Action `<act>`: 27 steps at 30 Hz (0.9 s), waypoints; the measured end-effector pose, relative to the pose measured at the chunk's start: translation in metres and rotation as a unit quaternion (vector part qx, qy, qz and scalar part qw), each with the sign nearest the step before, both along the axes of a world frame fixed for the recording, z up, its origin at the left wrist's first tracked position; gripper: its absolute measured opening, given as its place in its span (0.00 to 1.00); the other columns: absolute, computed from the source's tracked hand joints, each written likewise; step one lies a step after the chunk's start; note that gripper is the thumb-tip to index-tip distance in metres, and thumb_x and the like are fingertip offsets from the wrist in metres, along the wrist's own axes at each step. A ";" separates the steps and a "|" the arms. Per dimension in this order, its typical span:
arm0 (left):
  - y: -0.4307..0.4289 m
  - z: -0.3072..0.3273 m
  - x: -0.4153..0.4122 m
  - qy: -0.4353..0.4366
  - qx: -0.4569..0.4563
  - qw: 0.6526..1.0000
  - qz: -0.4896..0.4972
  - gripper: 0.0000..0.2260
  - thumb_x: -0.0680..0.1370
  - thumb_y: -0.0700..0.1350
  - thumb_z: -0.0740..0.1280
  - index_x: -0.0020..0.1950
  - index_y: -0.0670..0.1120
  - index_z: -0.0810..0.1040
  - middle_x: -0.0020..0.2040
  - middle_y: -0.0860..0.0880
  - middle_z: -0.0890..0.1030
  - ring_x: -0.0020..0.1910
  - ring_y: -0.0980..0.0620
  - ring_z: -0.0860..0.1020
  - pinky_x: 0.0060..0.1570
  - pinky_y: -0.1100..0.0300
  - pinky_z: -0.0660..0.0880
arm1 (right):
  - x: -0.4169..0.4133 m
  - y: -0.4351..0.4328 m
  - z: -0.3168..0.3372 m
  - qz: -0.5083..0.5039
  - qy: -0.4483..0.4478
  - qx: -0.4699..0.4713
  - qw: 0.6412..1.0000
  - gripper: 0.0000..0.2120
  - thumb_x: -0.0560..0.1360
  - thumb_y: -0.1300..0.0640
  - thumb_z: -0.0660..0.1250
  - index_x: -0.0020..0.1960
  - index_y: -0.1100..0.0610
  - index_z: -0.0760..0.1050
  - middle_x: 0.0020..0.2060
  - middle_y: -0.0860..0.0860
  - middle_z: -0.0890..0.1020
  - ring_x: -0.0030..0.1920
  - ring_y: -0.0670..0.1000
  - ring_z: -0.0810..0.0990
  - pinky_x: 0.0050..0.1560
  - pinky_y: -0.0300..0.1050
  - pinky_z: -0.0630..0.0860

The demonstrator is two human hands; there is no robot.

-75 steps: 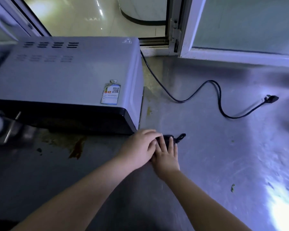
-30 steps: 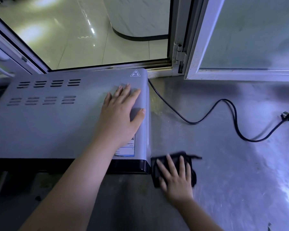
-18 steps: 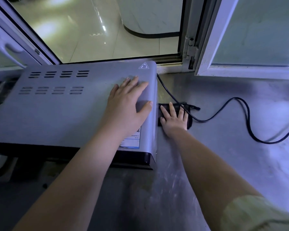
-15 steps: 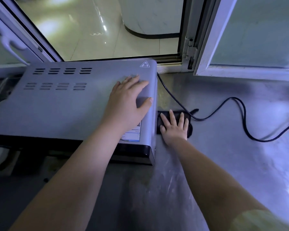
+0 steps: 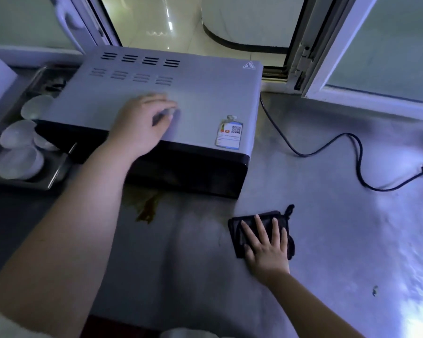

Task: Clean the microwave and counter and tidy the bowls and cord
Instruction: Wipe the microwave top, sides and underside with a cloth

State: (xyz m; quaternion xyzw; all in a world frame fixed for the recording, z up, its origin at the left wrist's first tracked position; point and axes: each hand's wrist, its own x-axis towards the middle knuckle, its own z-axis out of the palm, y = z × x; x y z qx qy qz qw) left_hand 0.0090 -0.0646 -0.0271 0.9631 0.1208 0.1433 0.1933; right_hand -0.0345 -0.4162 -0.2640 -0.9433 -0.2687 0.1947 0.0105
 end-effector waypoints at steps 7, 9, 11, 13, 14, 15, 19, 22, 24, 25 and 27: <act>0.056 -0.010 -0.010 0.010 0.024 0.999 -0.035 0.21 0.78 0.56 0.56 0.66 0.51 0.76 0.69 0.48 0.75 0.70 0.48 0.69 0.68 0.41 0.64 | -0.014 0.083 0.009 -0.187 0.017 -0.006 0.982 0.28 0.80 0.41 0.42 0.72 0.37 0.28 0.76 0.46 0.33 0.74 0.63 0.30 0.72 0.63 0.33; 0.058 -0.014 -0.010 0.010 0.039 0.998 -0.043 0.21 0.77 0.57 0.56 0.66 0.53 0.76 0.69 0.49 0.74 0.71 0.49 0.69 0.66 0.38 0.63 | -0.025 0.124 0.013 -0.196 0.030 0.006 0.980 0.28 0.80 0.41 0.44 0.74 0.37 0.30 0.75 0.46 0.31 0.74 0.64 0.30 0.72 0.64 0.33; 0.061 -0.017 -0.010 0.013 0.051 0.998 -0.042 0.20 0.77 0.56 0.57 0.67 0.55 0.75 0.71 0.51 0.73 0.72 0.49 0.67 0.67 0.37 0.62 | -0.039 0.169 0.015 -0.190 0.041 0.020 0.981 0.28 0.81 0.41 0.43 0.74 0.38 0.29 0.73 0.47 0.28 0.73 0.64 0.29 0.72 0.65 0.33; 0.064 -0.020 -0.011 0.015 0.062 0.997 -0.043 0.20 0.77 0.57 0.57 0.67 0.57 0.73 0.72 0.53 0.71 0.73 0.50 0.65 0.68 0.37 0.60 | -0.053 0.215 0.018 -0.173 0.055 0.029 0.983 0.28 0.81 0.41 0.42 0.73 0.38 0.27 0.73 0.48 0.27 0.72 0.65 0.27 0.71 0.66 0.32; 0.064 -0.021 -0.011 0.015 0.065 0.997 -0.044 0.20 0.77 0.57 0.57 0.67 0.57 0.73 0.72 0.53 0.71 0.73 0.50 0.65 0.69 0.37 0.59 | -0.059 0.236 0.020 -0.161 0.063 0.032 0.984 0.28 0.81 0.41 0.42 0.72 0.38 0.27 0.73 0.48 0.27 0.72 0.65 0.26 0.71 0.66 0.31; 0.063 -0.021 -0.011 0.013 0.065 0.997 -0.045 0.19 0.77 0.57 0.57 0.67 0.57 0.73 0.72 0.53 0.70 0.73 0.50 0.64 0.69 0.38 0.58 | -0.064 0.255 0.021 -0.146 0.070 0.032 0.986 0.28 0.81 0.41 0.42 0.72 0.39 0.27 0.72 0.48 0.27 0.72 0.66 0.26 0.70 0.67 0.30; 0.062 -0.023 -0.012 0.001 0.053 0.998 -0.031 0.18 0.78 0.54 0.59 0.66 0.56 0.74 0.72 0.53 0.70 0.73 0.50 0.64 0.72 0.40 0.55 | -0.069 0.283 0.022 -0.086 0.080 0.030 0.993 0.27 0.80 0.38 0.41 0.74 0.37 0.31 0.74 0.46 0.29 0.72 0.64 0.26 0.70 0.66 0.29; 0.063 -0.025 -0.011 -0.007 0.051 0.998 -0.033 0.18 0.78 0.54 0.59 0.66 0.56 0.74 0.72 0.53 0.70 0.74 0.50 0.64 0.72 0.40 0.54 | -0.067 0.262 0.022 -0.082 0.071 0.026 0.994 0.27 0.77 0.35 0.38 0.74 0.34 0.33 0.74 0.44 0.30 0.73 0.61 0.26 0.71 0.63 0.28; 0.063 -0.025 -0.011 -0.003 0.047 0.998 -0.032 0.18 0.78 0.54 0.58 0.67 0.56 0.74 0.73 0.53 0.70 0.74 0.51 0.63 0.72 0.40 0.54 | -0.063 0.236 0.021 -0.133 0.056 0.014 0.989 0.27 0.78 0.34 0.41 0.73 0.32 0.34 0.76 0.45 0.34 0.74 0.60 0.28 0.71 0.61 0.28; 0.063 -0.024 -0.011 -0.001 0.046 0.999 -0.030 0.18 0.78 0.54 0.58 0.67 0.56 0.74 0.73 0.53 0.70 0.74 0.51 0.63 0.72 0.41 0.54 | -0.059 0.218 0.020 -0.166 0.049 0.007 0.985 0.27 0.79 0.34 0.42 0.73 0.32 0.34 0.77 0.46 0.36 0.74 0.60 0.29 0.71 0.61 0.28; 0.062 -0.024 -0.011 -0.003 0.041 0.999 -0.024 0.17 0.78 0.53 0.58 0.66 0.56 0.74 0.72 0.53 0.70 0.74 0.51 0.63 0.72 0.41 0.53 | -0.046 0.179 0.021 -0.226 0.037 -0.010 0.973 0.27 0.79 0.35 0.44 0.74 0.31 0.36 0.78 0.48 0.38 0.75 0.60 0.31 0.72 0.60 0.30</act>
